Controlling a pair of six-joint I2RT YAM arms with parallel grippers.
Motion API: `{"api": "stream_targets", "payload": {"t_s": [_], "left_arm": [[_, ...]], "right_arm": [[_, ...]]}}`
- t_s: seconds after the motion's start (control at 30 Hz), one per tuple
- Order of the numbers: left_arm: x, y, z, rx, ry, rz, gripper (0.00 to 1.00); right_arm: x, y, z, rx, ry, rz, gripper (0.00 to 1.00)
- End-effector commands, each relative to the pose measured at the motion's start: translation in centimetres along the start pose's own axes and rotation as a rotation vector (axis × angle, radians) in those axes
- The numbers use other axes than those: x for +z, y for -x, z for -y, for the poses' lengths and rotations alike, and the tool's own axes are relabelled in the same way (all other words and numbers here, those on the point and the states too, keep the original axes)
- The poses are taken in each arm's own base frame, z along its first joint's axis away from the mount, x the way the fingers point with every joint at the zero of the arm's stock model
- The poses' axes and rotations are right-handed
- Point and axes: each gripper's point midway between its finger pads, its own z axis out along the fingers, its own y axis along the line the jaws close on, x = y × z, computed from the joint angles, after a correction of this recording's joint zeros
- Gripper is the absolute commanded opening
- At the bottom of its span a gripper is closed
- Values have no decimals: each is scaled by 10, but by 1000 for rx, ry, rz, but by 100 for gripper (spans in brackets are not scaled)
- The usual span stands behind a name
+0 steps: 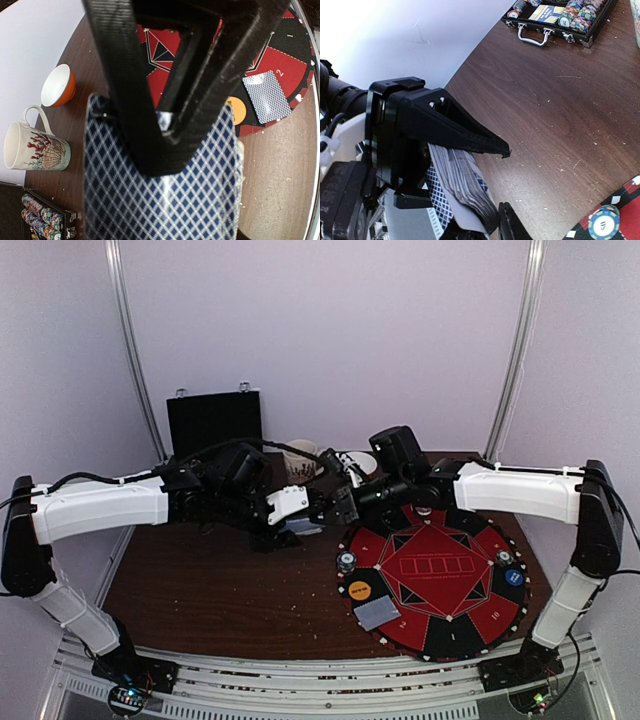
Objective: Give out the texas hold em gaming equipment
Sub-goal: Pick up the poker card from the face-down deck piles.
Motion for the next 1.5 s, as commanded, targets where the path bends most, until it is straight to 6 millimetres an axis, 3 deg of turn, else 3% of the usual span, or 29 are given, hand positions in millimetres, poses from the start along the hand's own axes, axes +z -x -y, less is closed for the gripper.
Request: {"api": "stream_targets", "payload": {"t_s": [0.0,0.2,0.53,0.83,1.13,1.37,1.47], "left_arm": [[-1,11,-10,10,34,46,53],[-2,10,-10,10,35,44,53],[-2,10,-10,10,36,44,53],[-3,14,-10,9,28,59,52],[-2,10,-10,10,34,44,52],[-1,8,-11,7,37,35,52],[0,6,-11,7,41,25,52]], "right_arm": [[-12,-3,-1,-13,-52,-31,14],[-20,-3,2,-22,-107,-49,0],[-43,1,8,-36,-193,-55,0],[-28,-7,14,-5,-162,-79,11],[-29,-6,24,8,-206,-75,19],[-32,-3,18,10,-174,-72,1],[-45,1,21,21,-188,-50,0]]}}
